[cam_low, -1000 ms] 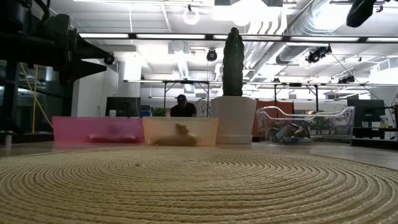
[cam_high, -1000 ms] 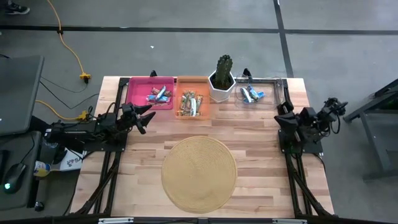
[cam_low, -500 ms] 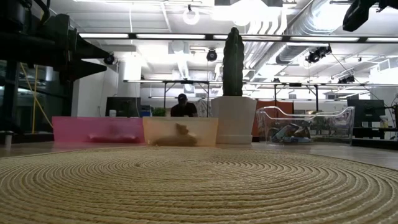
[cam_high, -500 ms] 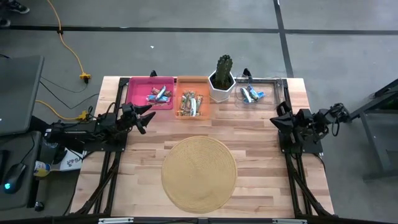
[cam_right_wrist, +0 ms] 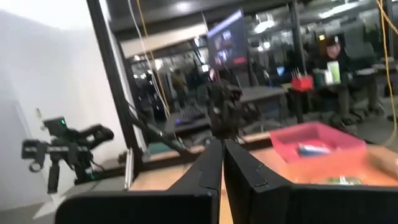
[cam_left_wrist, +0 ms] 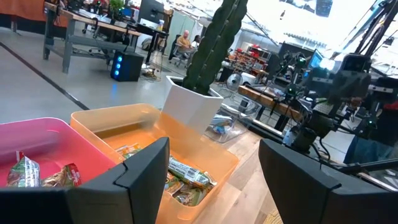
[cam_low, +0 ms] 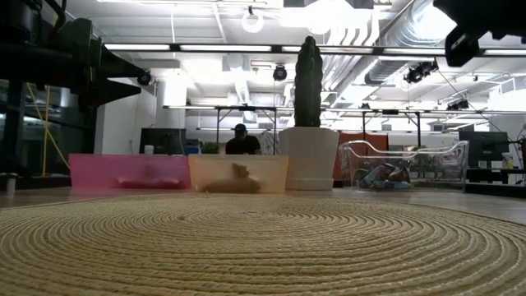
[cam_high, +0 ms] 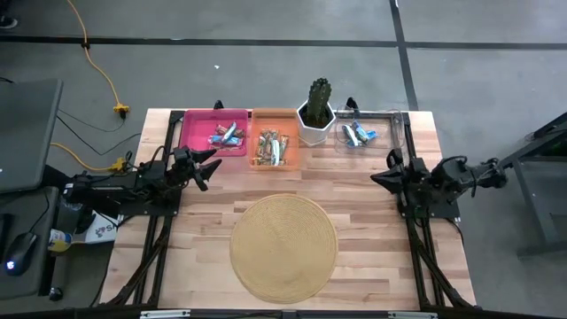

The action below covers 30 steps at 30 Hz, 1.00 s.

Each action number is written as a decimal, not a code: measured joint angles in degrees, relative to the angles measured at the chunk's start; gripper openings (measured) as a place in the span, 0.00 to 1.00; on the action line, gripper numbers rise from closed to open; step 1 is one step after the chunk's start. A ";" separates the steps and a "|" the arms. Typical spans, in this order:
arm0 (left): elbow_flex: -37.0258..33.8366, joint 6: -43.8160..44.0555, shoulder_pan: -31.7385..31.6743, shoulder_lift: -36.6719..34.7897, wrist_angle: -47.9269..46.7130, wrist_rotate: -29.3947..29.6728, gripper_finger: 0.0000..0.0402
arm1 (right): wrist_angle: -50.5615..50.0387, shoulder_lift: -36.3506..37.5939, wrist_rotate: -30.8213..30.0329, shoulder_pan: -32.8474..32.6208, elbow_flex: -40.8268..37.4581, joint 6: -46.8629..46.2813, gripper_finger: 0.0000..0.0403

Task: Pick and place Granola Bars by type
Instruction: Return to Home Position

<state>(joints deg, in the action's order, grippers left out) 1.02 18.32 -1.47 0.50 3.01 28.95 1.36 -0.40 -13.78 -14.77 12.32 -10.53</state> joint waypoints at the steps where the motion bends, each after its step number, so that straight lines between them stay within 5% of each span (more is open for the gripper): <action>1: -0.02 0.00 0.02 0.00 0.00 0.00 0.61 | -1.15 0.00 0.42 0.58 0.00 -0.45 0.00; 19: 0.00 0.00 0.00 -0.01 -0.02 0.00 0.61 | -3.51 0.00 2.23 5.14 -0.28 -0.89 0.00; 26: 0.00 -0.01 0.02 0.01 -0.02 0.00 0.61 | 14.49 0.00 2.13 5.14 -11.70 -3.42 0.00; 30: -0.01 -0.01 0.01 0.01 -0.02 0.00 0.61 | 14.93 -0.48 1.67 5.18 -11.23 0.00 0.00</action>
<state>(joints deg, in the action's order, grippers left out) 1.01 18.31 -1.47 0.51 2.98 28.95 16.29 -0.88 -12.11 -9.58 1.09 -10.53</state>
